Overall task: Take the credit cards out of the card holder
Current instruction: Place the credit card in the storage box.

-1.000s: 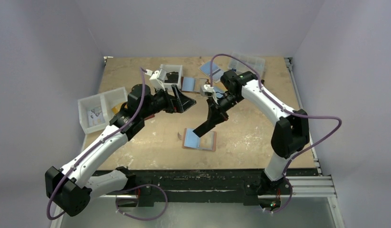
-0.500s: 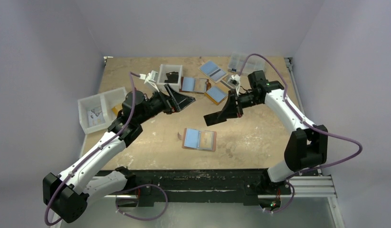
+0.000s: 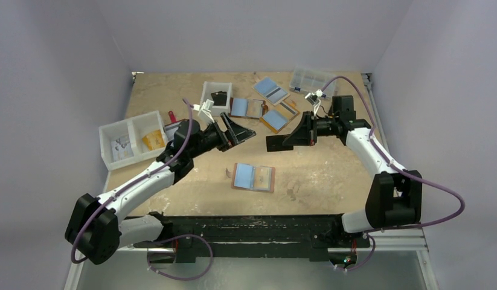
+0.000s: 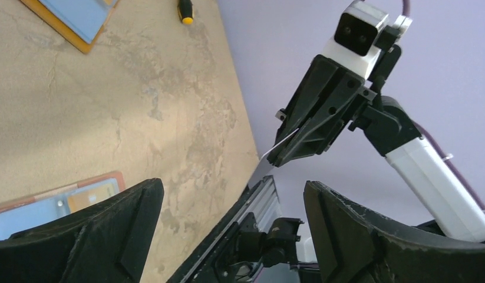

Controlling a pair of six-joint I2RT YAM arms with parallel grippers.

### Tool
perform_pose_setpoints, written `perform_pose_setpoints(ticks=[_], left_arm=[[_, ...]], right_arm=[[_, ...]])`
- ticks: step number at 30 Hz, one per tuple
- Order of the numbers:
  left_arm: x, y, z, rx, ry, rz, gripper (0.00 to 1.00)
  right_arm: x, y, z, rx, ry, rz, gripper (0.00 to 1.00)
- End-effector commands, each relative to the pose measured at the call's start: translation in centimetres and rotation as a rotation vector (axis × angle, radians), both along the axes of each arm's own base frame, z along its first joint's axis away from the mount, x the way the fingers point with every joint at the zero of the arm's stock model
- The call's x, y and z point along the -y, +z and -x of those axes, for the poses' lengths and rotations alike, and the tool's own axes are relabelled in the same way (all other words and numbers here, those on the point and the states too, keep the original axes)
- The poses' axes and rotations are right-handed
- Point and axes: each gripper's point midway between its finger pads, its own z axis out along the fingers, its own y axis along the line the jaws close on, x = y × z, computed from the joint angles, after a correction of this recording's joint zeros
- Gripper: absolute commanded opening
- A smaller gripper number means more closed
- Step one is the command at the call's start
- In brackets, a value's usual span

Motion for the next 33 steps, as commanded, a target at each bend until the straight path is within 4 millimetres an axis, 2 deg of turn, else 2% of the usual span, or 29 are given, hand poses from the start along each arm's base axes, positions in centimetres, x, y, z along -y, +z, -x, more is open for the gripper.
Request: perform_pose_setpoints(ticks=[1,6,12,16,20,26,31,33], left_arm=[[1.4,1.7,-0.5,0.134,-0.061,-0.1,0.96],[2.6,1.9,-1.2,0.265,-0.149,-0.2,0.95],[5.4,1.4,-2.0,0.315,-0.28,-0.23,0.93],[7.5,1.2,-2.1,0.331,-0.357,-0.224,0.83],[9.1,0.1,-1.1,0.304,-0.474,-0.189,0.69],[9.3,1.2,0.9,0.353,-0.549,-0.086,0.62],[9.4,0.5,1.5,0.34,-0.581,-0.077,0.54],[9.6,0.3,1.6,0.338,-0.589,-0.074,0.46]], right_arm=[[-0.1,1.7,-0.3,0.018,0.018,-0.025,0.0],[-0.1,1.3,-0.1,0.031,0.039,-0.034,0.0],[-0.1,1.5,0.8,0.046,0.06,-0.06,0.0],[-0.1,1.6,1.1,0.061,0.061,-0.061,0.0],[0.0,1.8,1.2,0.071,0.062,-0.064,0.0],[0.2,1.7,1.4,0.074,0.054,-0.063,0.0],[0.2,1.7,1.4,0.074,0.055,-0.066,0.0],[0.2,1.7,1.5,0.073,0.057,-0.068,0.0]])
